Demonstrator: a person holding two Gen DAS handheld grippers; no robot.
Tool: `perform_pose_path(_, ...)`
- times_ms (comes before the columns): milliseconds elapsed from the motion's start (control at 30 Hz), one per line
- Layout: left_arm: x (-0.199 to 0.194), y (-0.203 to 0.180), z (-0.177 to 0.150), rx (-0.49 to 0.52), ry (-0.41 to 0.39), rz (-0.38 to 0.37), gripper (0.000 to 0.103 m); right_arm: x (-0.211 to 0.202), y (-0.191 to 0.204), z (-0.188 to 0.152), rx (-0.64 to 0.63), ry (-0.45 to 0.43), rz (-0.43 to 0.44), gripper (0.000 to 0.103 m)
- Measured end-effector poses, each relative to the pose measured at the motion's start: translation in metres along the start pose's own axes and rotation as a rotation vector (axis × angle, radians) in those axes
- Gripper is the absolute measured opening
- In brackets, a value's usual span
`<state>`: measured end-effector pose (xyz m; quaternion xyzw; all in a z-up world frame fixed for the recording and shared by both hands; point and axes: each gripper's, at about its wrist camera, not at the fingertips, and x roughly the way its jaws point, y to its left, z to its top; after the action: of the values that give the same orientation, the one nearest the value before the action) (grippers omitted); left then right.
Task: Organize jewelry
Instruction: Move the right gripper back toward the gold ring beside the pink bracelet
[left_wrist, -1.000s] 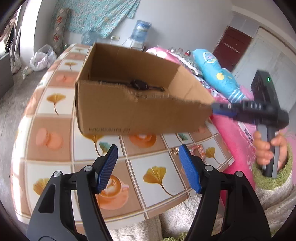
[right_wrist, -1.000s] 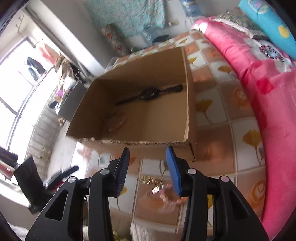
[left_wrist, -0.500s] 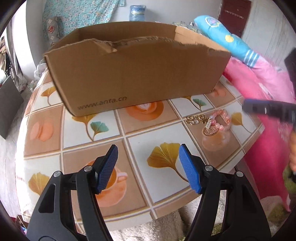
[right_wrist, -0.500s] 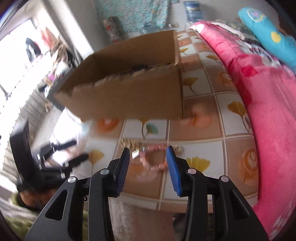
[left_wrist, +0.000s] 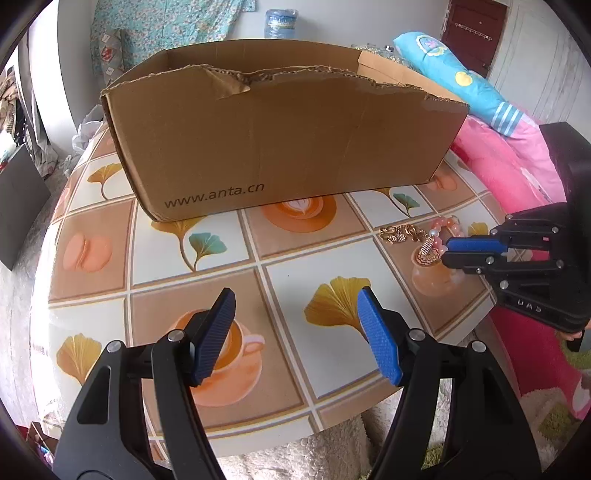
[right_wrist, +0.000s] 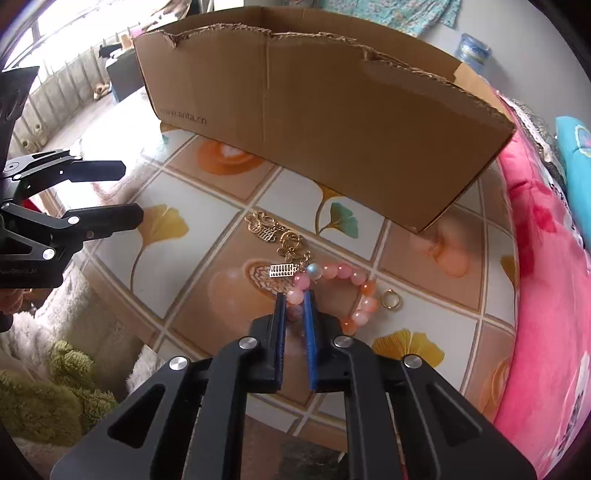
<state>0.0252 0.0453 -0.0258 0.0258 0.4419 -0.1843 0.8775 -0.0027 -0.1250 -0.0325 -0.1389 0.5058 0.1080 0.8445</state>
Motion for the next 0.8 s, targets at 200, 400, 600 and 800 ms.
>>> perform_pose_path(200,-0.005,0.008,0.002,-0.015,-0.029,-0.023,0.065,-0.036,-0.04,0.011,0.195,-0.093,0.053,0.01)
perform_pose_path(400,-0.001,0.01,-0.002,-0.047,-0.025,-0.074,0.065,-0.047,-0.082,0.01,0.421,-0.154,0.148,0.01)
perform_pose_path(600,-0.006,0.01,0.0,-0.024,-0.031,-0.068,0.065,-0.045,-0.111,0.016,0.561,-0.2,0.185,0.01)
perform_pose_path(800,-0.009,0.007,-0.003,-0.031,-0.037,-0.065,0.065,-0.012,-0.141,0.011,0.677,-0.181,0.222,0.01)
